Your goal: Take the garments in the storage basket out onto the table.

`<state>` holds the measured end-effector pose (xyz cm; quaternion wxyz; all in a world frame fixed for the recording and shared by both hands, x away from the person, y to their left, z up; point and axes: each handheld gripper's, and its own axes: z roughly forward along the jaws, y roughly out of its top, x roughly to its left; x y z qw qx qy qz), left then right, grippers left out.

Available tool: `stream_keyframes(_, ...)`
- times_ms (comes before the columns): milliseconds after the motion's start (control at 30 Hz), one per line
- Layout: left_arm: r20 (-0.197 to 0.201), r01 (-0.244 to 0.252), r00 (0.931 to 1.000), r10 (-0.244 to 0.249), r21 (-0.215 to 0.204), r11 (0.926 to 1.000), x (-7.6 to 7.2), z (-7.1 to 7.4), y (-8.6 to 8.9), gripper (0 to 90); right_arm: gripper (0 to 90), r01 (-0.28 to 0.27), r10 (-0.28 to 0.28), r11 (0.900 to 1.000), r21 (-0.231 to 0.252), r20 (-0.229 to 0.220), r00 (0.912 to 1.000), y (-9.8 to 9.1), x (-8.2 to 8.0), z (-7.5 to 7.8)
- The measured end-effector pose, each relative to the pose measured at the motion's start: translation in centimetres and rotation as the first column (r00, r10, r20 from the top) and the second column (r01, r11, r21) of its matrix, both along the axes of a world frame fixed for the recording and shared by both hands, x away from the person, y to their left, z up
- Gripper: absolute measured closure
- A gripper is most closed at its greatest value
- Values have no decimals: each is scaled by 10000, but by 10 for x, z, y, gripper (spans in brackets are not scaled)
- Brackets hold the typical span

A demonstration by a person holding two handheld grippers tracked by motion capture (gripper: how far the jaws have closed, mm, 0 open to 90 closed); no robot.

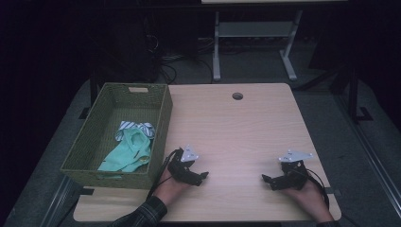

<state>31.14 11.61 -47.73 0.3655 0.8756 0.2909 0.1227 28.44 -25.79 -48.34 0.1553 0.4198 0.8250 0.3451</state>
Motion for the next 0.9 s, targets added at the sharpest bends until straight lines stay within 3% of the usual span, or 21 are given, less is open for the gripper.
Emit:
stream_keyframes(467, -113, -82, 9999, 83, 96, 9999, 1, 2, -2, 128, 0, 40, -40, 10000, 27, -44, 10000, 0, 1, 0)
stream_keyframes(667, -453, -158, 9988, 161, 76, 9998, 4, 6, -2, 131, 0, 38, -38, 10000, 28, -46, 10000, 0, 1, 0)
stream_keyframes(900, -549, -31, 9985, 34, 66, 10000, 6, 11, -3, 131, 0, 41, -41, 10000, 27, -49, 10000, 0, 1, 0)
